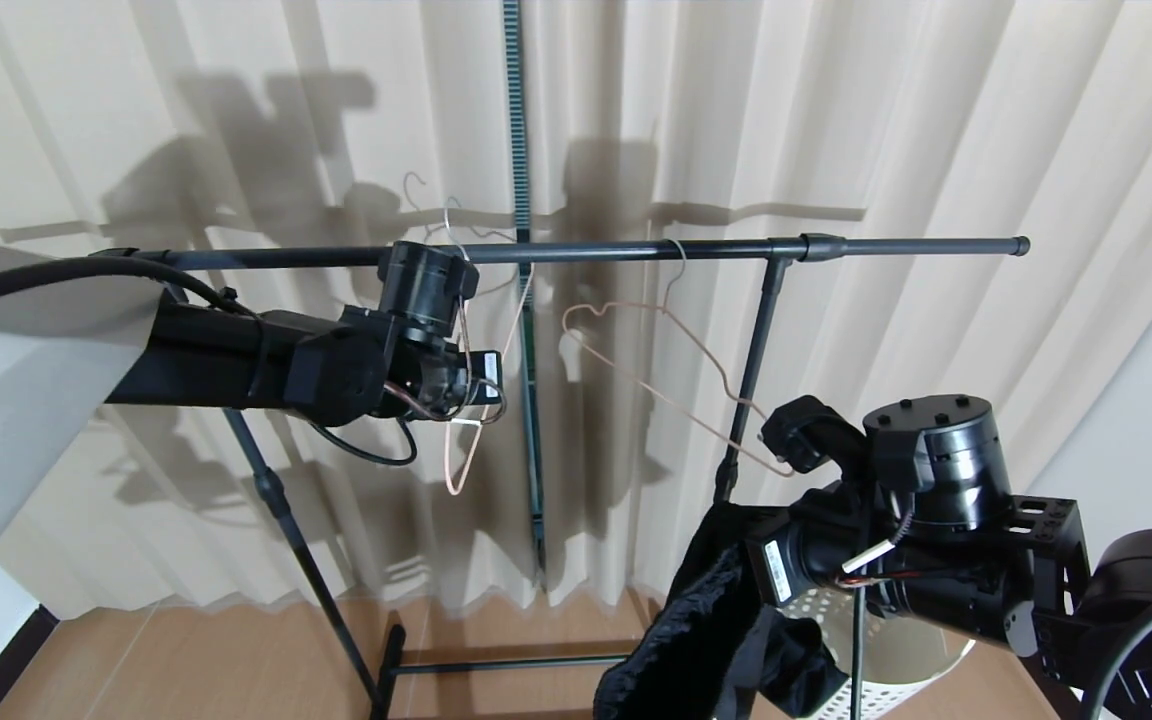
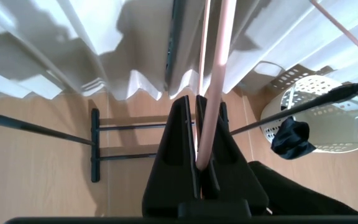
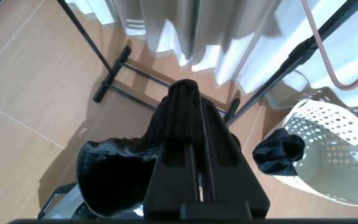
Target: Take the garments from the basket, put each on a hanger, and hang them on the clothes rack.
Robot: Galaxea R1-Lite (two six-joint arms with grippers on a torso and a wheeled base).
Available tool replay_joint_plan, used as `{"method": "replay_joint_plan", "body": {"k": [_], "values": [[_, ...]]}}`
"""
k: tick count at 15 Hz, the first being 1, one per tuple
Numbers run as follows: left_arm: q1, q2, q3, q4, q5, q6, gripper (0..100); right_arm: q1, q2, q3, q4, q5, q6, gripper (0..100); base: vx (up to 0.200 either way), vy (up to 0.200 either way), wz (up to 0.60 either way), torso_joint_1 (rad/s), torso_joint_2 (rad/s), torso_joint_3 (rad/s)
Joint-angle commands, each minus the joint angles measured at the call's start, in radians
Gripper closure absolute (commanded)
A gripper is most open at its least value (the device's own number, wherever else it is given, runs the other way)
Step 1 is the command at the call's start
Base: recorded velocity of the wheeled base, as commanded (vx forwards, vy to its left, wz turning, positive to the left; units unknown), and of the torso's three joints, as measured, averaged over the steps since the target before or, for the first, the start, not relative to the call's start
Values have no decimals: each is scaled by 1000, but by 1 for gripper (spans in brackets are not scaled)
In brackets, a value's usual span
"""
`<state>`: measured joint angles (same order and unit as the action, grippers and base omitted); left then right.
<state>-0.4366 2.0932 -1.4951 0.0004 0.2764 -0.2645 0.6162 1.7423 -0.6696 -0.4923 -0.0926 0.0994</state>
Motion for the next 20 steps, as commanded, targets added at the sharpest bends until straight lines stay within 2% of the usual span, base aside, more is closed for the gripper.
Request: {"method": "replay_joint_plan", "body": {"k": [1,6,10,14,15,17,20], "values": [[-1,-64,35,0,-13,16,100,0,5,-8,0,1,0,100,0,0,0,0,0,0],[-1,-196,194,-7,-39,103,100,0,8,-25,1,1,-3,100,0,0,0,0,0,0],[-1,-232,296,-96,-37,143,100,0,23,-41,6,-1,-4,100,0,0,0,0,0,0],[4,-311,414,-123,-40,211,100,0,29,-73,14,-1,-10,100,0,0,0,0,0,0],[6,-312,421,-131,-40,217,100,0,29,-76,15,-1,-13,100,0,0,0,0,0,0],[27,-300,435,-145,-43,277,100,0,28,-87,23,-1,-21,100,0,0,0,0,0,0],[35,-306,492,-145,-45,291,100,0,26,-87,35,-1,-21,100,0,0,0,0,0,0]]}}
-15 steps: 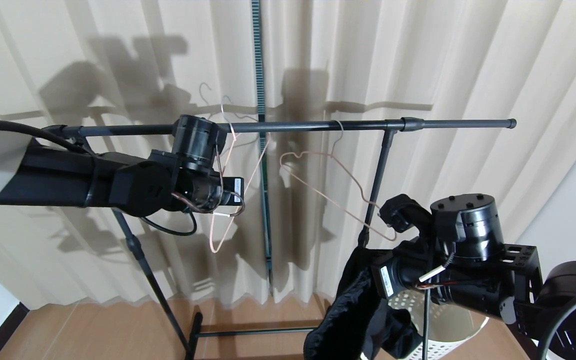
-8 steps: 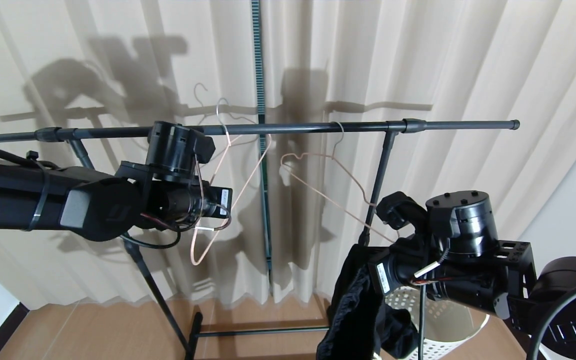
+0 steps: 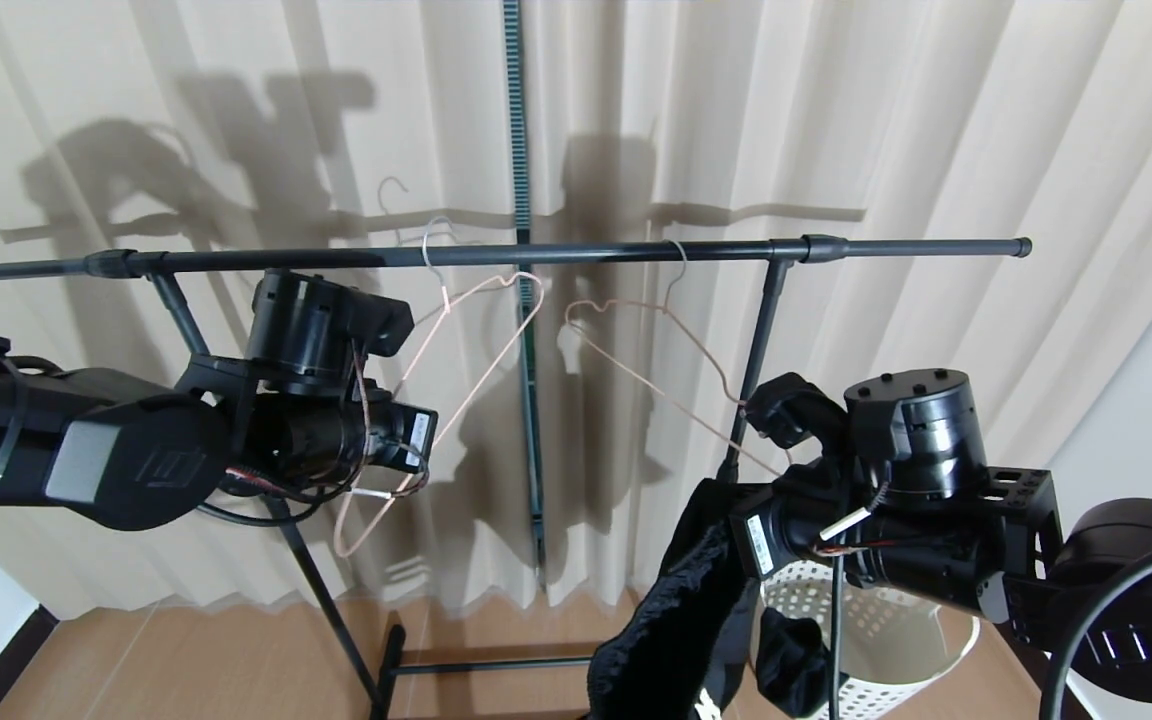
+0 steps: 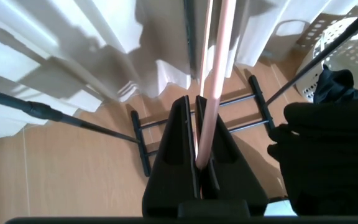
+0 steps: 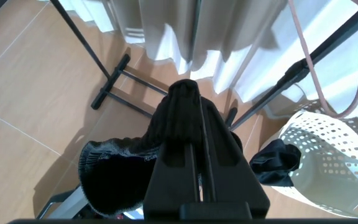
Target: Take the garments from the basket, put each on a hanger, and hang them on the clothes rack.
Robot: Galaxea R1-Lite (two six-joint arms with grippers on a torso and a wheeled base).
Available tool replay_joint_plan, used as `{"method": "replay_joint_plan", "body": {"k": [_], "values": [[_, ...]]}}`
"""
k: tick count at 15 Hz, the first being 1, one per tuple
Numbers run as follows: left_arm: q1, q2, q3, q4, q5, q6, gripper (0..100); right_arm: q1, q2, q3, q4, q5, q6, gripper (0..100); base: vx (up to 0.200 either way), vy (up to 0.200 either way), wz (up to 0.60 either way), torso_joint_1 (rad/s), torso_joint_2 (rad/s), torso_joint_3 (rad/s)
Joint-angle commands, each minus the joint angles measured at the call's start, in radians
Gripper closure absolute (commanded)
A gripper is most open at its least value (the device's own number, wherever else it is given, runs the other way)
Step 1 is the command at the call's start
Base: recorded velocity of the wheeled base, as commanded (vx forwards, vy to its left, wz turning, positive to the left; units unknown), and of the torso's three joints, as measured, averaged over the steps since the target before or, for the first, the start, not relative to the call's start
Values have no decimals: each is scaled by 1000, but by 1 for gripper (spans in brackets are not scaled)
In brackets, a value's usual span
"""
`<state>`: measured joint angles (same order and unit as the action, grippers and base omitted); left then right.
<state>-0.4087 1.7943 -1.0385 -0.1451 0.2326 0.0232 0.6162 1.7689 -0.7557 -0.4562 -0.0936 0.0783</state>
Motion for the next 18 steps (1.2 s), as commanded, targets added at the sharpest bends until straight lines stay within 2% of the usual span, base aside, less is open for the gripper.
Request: {"method": "replay_joint_plan", "body": {"k": [1,4,5,8,10,11,15,18], "values": [[19,-38,72,-2,-2,7,100,0,0,-8,1,0,0,100,0,0,0,0,0,0],[47,-171,244,-68,-82,57,100,0,21,-51,7,-31,-2,100,0,0,0,0,0,0],[59,-225,337,-106,-102,86,100,0,35,-82,33,-72,-3,100,0,0,0,0,0,0],[108,-360,650,-312,-242,192,100,2,47,-180,117,-195,-22,100,0,0,0,0,0,0],[116,-411,764,-389,-303,228,100,2,61,-229,145,-284,-58,100,0,0,0,0,0,0],[114,-454,854,-433,-346,253,100,16,84,-270,152,-382,-77,100,0,0,0,0,0,0],[110,-569,974,-445,-446,310,100,36,147,-347,154,-546,-97,100,0,0,0,0,0,0],[105,-593,986,-444,-516,313,100,36,173,-392,154,-560,-103,100,0,0,0,0,0,0]]}}
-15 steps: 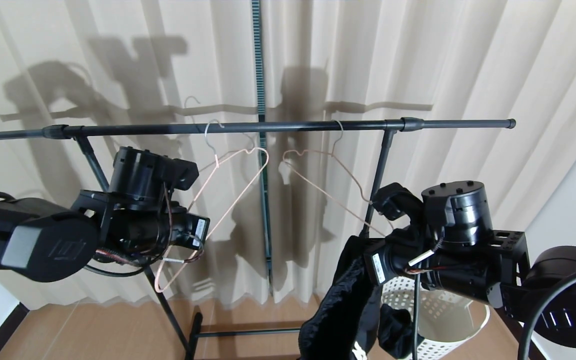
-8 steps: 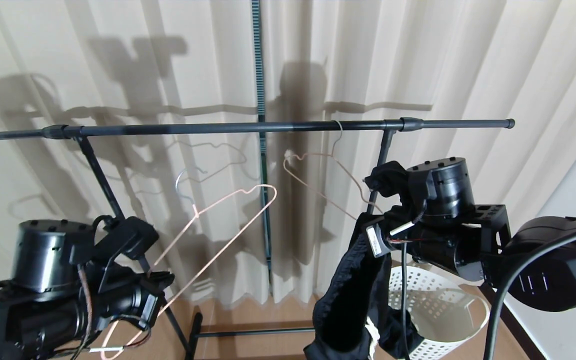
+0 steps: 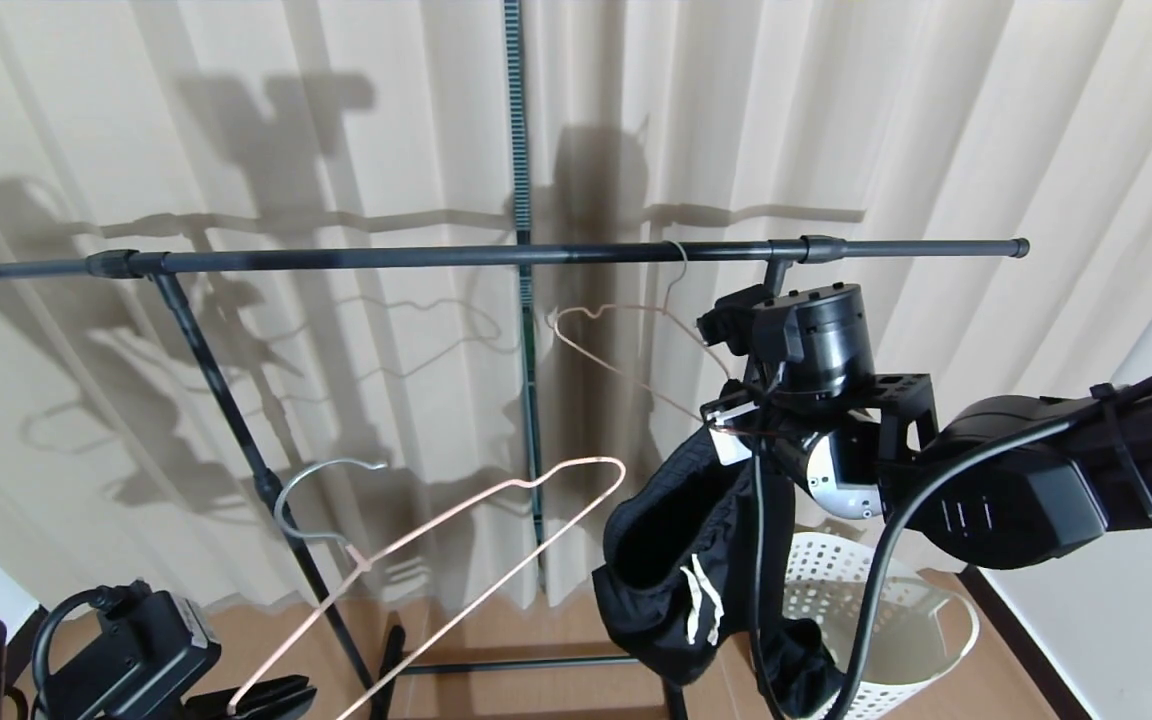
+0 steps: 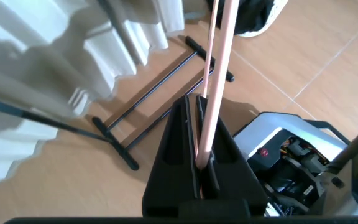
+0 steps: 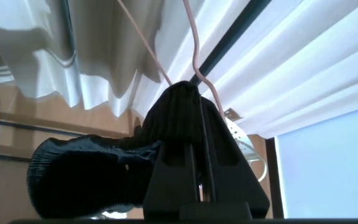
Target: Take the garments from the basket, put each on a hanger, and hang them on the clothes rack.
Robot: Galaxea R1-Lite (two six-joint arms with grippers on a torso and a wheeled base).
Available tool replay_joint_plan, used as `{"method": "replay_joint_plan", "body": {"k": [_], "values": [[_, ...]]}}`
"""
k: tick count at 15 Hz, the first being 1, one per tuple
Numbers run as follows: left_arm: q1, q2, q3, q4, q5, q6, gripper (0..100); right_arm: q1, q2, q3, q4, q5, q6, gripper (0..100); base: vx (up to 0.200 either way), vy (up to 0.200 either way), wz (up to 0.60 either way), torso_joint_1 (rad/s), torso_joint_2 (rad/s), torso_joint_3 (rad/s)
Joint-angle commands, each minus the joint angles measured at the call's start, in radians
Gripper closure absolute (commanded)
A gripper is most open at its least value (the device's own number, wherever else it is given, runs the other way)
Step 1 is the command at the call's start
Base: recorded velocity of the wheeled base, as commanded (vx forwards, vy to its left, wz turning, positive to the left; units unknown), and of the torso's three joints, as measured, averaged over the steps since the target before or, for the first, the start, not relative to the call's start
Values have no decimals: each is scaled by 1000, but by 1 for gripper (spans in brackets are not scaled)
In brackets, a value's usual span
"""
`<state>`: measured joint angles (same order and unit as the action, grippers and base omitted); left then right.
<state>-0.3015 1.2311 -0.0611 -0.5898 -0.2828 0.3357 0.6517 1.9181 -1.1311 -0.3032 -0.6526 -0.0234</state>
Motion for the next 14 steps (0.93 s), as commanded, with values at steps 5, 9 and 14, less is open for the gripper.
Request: {"method": "replay_joint_plan", "body": {"k": [5,9,14], "values": [[-110,27,-14,2,-22,-3,100,23,44,-39,1,-15,0,100,0,0,0,0,0,0],[-116,125,-74,1,-21,-1,100,55,36,-41,1,-24,0,100,0,0,0,0,0,0],[-110,288,-169,-36,-16,-3,100,98,10,-33,1,-33,5,100,0,0,0,0,0,0]]}}
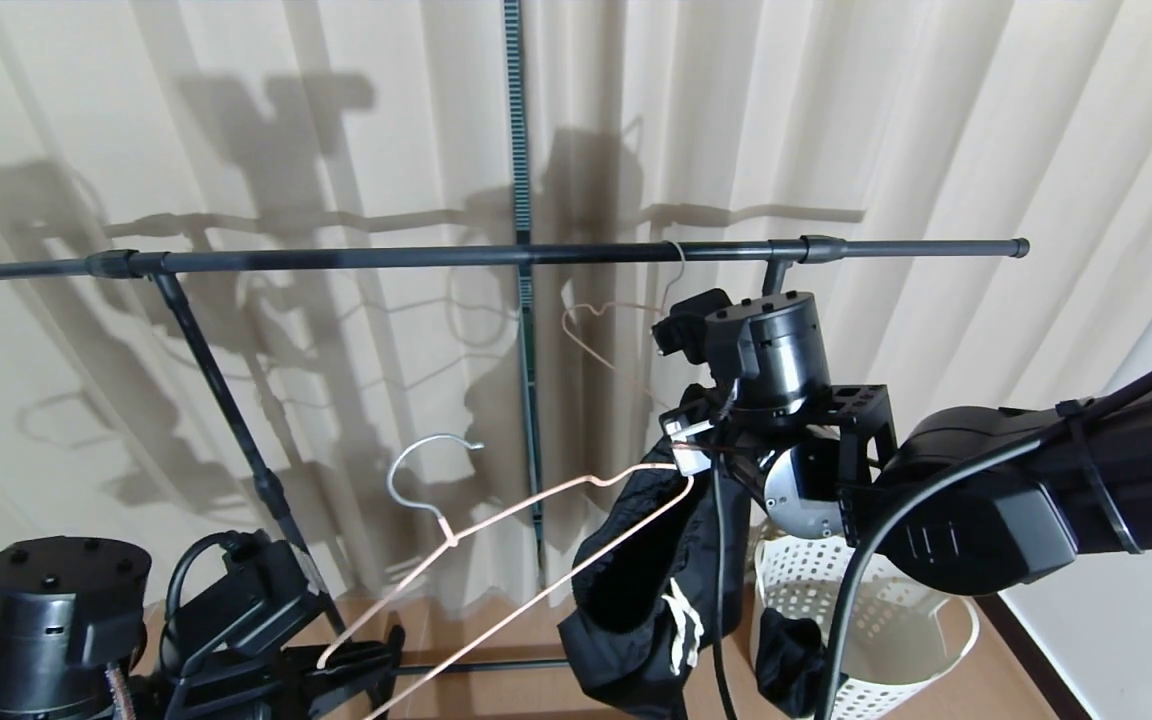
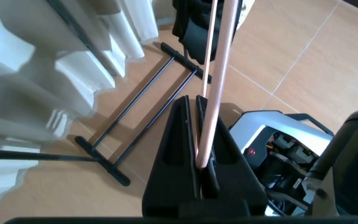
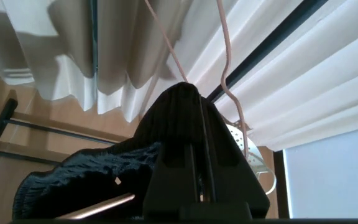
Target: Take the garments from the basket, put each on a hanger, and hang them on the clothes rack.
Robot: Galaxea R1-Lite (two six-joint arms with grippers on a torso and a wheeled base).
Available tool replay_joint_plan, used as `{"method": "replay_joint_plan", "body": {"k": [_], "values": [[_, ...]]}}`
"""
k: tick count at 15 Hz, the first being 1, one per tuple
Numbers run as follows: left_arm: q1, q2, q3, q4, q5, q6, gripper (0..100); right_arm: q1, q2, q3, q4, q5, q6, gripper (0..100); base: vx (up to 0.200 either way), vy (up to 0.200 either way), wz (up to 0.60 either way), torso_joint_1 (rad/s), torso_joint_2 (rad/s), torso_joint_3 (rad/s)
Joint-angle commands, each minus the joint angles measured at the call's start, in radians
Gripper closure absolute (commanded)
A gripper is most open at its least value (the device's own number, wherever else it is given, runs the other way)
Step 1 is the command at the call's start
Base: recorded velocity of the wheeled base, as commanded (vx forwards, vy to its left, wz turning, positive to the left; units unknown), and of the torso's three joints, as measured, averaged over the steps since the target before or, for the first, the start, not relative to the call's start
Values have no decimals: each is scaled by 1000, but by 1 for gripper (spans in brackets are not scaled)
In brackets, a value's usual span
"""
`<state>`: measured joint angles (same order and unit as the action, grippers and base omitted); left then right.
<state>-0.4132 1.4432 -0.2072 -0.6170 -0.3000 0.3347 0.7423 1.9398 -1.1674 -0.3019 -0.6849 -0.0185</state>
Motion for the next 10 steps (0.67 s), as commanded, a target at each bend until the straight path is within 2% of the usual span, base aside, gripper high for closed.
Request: {"method": "replay_joint_plan", "body": {"k": [1,3,4,10], "values": [[4,102,-34,-29,1,-5,100,11,-18,6,0,-1,0,100,0,0,0,0,0,0],[4,111,-37,-38,1,-6,100,14,-18,6,0,-2,2,100,0,0,0,0,0,0],[1,146,-64,-53,10,-6,100,49,-18,6,0,-2,15,100,0,0,0,0,0,0],[-1,160,-90,-53,15,-14,100,135,-16,15,6,-7,46,100,0,0,0,0,0,0]]}}
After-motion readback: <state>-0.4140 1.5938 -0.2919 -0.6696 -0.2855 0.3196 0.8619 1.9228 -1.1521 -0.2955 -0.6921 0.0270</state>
